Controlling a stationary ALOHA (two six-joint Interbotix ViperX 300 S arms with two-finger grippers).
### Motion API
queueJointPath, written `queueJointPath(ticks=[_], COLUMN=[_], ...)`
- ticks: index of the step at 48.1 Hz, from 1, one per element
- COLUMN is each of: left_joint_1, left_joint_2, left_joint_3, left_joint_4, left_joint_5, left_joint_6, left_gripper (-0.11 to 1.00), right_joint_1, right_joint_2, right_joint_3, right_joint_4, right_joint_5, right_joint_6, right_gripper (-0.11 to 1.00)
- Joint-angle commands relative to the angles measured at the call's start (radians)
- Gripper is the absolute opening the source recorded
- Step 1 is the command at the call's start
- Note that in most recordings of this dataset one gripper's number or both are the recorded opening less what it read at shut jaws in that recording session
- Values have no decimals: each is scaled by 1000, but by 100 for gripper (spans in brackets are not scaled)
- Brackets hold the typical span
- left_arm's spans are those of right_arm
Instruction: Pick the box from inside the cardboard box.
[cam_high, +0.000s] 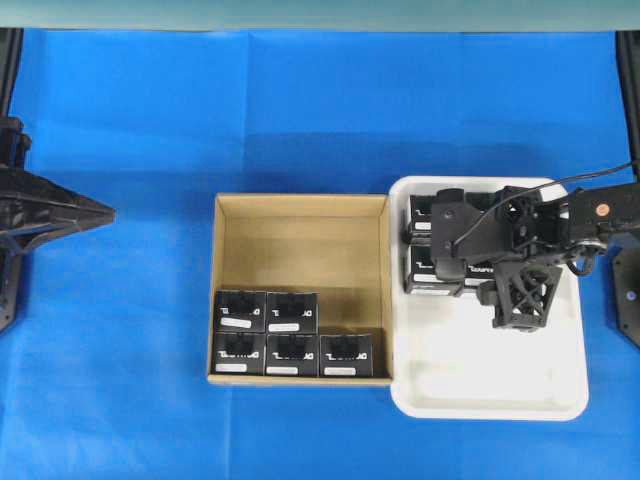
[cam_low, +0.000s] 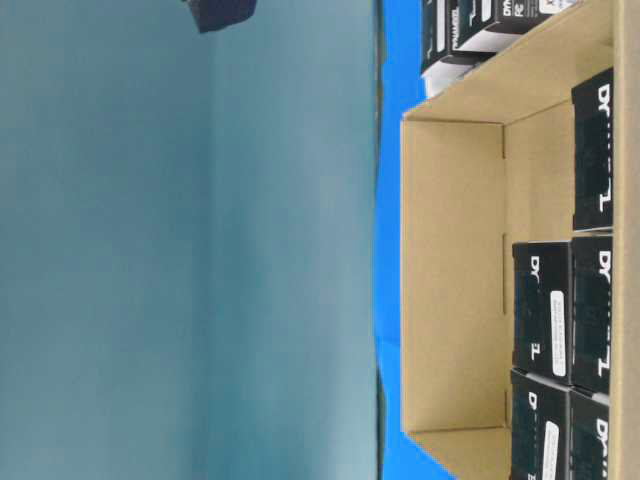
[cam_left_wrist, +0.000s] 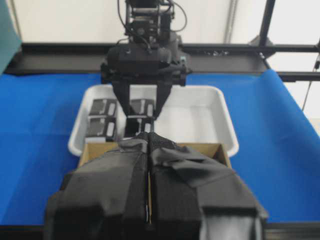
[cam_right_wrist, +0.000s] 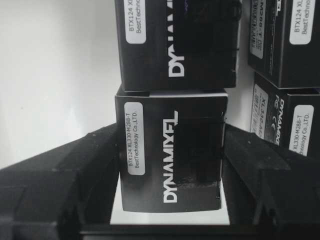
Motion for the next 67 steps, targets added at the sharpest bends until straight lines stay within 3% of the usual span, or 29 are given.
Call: queueJointPath(ticks=[1,4,9,14,34,53,67], left_joint_1=[-3,-3,-3,-5,-6,-5,-6], left_joint_2=[6,6,6,6,2,3,3], left_joint_3=[-31,-31,-31,-31,-34,-34,-32], left_joint_4=[2,3,2,2,3,2,2], left_joint_5=[-5,-5,-3,-5,-3,-2,-2], left_joint_6=[0,0,-2,-2,-2,-3,-2], left_gripper=[-4,-4,-4,-4,-4,-4,-4], right_joint_1=[0,0,2,2,2,-5,-20], right_joint_2=[8,9,11,11,-11,-176,-316], right_joint_3=[-8,-8,-8,-8,-37,-97,-72], right_joint_4=[-3,-3,-3,-3,-3,-9,-9], right_joint_5=[2,2,-9,-9,5,78,6], right_joint_6=[2,3,3,5,6,14,12], right_gripper=[62,64,87,97,97,97,97])
